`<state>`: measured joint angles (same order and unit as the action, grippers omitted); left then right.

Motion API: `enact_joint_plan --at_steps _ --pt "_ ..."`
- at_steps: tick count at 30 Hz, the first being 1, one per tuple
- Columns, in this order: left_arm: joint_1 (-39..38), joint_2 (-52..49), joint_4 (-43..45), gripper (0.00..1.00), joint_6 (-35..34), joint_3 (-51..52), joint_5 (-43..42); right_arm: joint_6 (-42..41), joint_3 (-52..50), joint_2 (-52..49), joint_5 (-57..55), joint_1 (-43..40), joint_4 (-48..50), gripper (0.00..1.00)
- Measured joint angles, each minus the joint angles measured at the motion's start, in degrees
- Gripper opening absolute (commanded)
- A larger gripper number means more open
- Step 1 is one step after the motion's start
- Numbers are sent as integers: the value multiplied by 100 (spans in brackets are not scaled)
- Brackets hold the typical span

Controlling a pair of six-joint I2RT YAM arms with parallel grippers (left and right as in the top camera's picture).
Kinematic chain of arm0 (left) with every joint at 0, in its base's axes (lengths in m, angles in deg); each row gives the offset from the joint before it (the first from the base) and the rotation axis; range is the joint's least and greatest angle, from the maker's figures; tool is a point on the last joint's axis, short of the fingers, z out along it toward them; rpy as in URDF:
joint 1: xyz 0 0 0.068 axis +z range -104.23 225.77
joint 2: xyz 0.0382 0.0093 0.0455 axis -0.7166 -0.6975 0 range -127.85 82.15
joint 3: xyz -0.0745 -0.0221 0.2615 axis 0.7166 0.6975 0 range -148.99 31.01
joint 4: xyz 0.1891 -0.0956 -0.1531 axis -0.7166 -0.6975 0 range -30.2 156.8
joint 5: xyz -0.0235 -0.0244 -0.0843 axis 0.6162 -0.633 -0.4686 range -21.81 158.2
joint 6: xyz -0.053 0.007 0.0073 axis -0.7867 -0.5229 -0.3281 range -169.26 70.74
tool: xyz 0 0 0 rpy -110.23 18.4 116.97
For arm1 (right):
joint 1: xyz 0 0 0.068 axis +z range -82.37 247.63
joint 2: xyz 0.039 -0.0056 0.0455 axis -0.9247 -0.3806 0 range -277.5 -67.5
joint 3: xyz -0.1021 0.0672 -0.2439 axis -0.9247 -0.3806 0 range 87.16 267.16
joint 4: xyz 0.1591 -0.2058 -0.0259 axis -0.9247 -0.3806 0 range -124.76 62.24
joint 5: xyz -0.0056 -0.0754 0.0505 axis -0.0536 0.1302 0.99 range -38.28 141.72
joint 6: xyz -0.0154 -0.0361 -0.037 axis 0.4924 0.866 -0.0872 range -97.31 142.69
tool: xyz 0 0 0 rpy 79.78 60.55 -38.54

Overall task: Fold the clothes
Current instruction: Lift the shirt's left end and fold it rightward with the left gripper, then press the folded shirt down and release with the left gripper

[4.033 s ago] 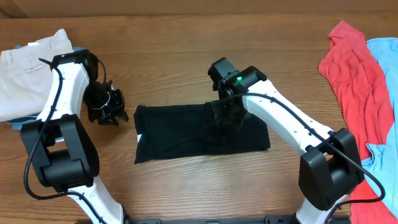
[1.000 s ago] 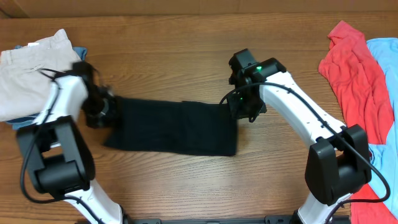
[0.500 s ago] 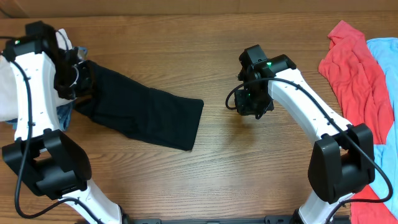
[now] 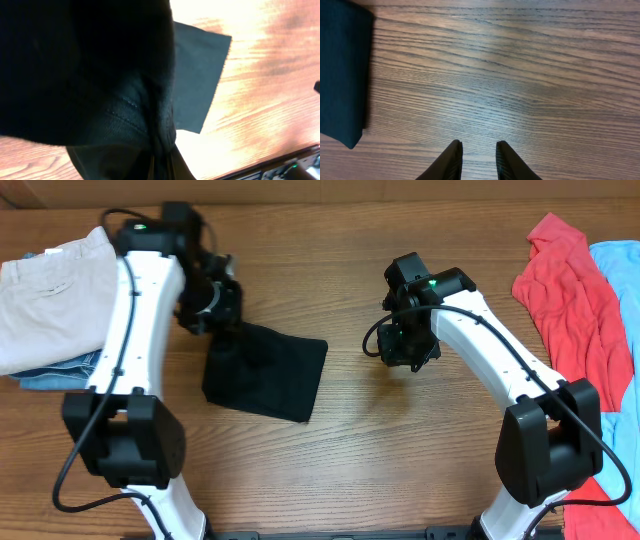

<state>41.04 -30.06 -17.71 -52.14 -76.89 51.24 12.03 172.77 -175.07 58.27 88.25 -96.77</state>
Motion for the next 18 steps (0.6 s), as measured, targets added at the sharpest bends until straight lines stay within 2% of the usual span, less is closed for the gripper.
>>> enact_joint_plan --at_steps 8,18 --pt "-815 0 -20 8 -61 72 299 0 0 0 0 0 0 27" --pt "-1172 0 -35 9 -133 470 649 0 0 0 0 0 -68 27"
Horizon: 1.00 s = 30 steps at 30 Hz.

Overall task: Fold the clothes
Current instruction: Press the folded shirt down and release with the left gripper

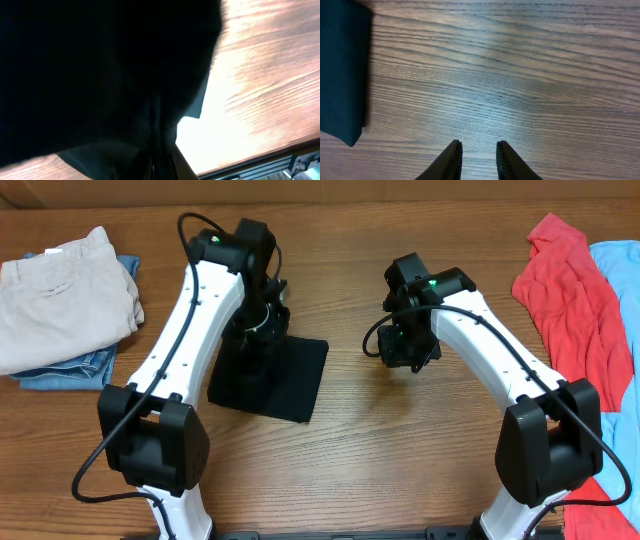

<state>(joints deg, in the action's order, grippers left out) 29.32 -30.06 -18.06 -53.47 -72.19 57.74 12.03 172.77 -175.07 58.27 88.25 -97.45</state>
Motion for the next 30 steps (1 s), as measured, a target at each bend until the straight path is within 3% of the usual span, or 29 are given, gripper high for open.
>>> enact_joint_plan --at_steps 19,22,23,30 --pt "-608 0 833 11 -175 846 2 0 0 0 0 0 0 27" --pt "-686 0 894 39 -205 846 -7 -2 0 0 0 0 -2 27" --pt "-710 0 905 42 -214 846 -22 -2 0 0 0 0 -7 27" --pt "-719 0 907 40 -256 846 -68 0 0 0 2 0 -20 27"
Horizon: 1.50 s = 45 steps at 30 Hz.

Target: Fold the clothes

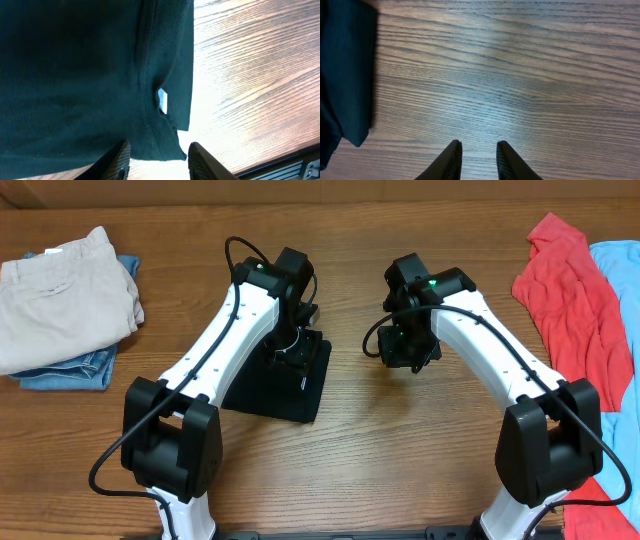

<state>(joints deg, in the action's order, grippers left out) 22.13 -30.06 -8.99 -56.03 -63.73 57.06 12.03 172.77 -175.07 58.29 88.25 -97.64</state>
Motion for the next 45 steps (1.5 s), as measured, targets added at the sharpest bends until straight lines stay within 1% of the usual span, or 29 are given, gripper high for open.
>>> enact_joint_plan --at_steps 5,7,10,13,17,18,21,26,32,36,38,40,41,45 --pt "68 0 -190 39 -20 -157 92 15 0 0 2 0 -46 27" --pt "173 0 -354 41 -22 -374 286 81 0 0 66 0 -85 27" --pt "431 0 -400 42 -22 -658 603 352 0 0 516 2 -87 27" --pt "837 0 -116 47 -24 -721 859 675 0 0 1239 33 -20 33" --pt "1464 0 566 51 -35 -730 966 896 0 0 1888 317 243 48" --pt "1613 0 723 51 -37 -732 968 881 0 0 2015 487 337 50" --pt "1878 0 935 52 -20 -732 938 892 -2 0 2170 835 616 49" --pt "1967 -2 1049 54 76 -732 898 516 -85 0 2199 1412 1287 49" --pt "1956 -2 1051 55 96 -732 852 -245 -448 2 1456 1731 2400 47" --pt "1954 -9 1176 55 120 -732 837 -706 -669 2 879 1733 2865 47" --pt "1954 -17 1287 55 162 -732 835 -848 -737 2 654 1727 3082 42" --pt "1954 -35 1370 55 232 -732 835 -946 -780 2 529 1725 3241 32" --pt "1954 -42 1403 55 247 -732 835 -977 -793 2 481 1725 3281 29" --pt "1954 -155 1613 54 343 -732 835 -1095 -807 2 562 1727 3263 29"
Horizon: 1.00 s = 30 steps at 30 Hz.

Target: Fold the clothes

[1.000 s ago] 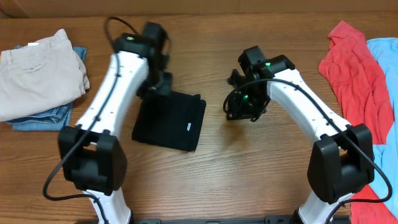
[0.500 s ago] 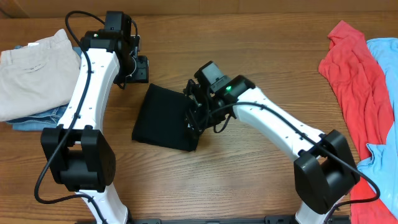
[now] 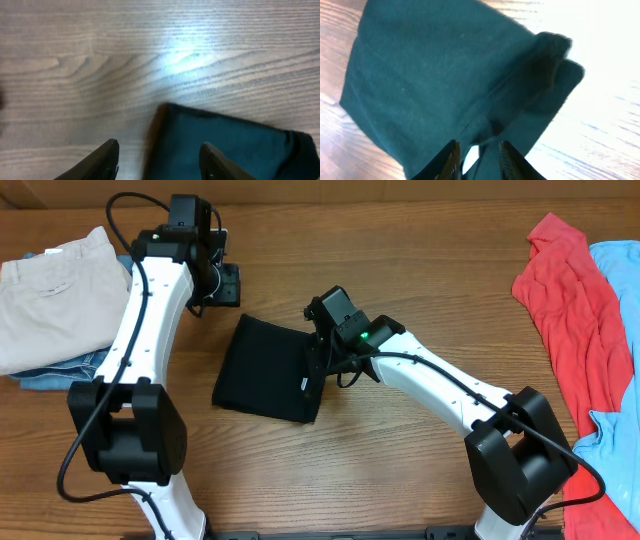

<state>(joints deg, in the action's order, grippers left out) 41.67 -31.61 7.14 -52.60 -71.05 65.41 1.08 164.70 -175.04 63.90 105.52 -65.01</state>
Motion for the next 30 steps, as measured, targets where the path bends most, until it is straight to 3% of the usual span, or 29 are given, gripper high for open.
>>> enact_joint_plan --at_steps 13,21,30 --pt "0 -1032 212 53 225 0 -94 114 -11 -24 1631 431 -660 31" --pt "2 -1281 155 54 227 0 -105 247 -11 -970 1805 566 -691 29" --pt "2 -1283 -295 38 245 0 168 107 -13 -1202 2037 136 -872 25"
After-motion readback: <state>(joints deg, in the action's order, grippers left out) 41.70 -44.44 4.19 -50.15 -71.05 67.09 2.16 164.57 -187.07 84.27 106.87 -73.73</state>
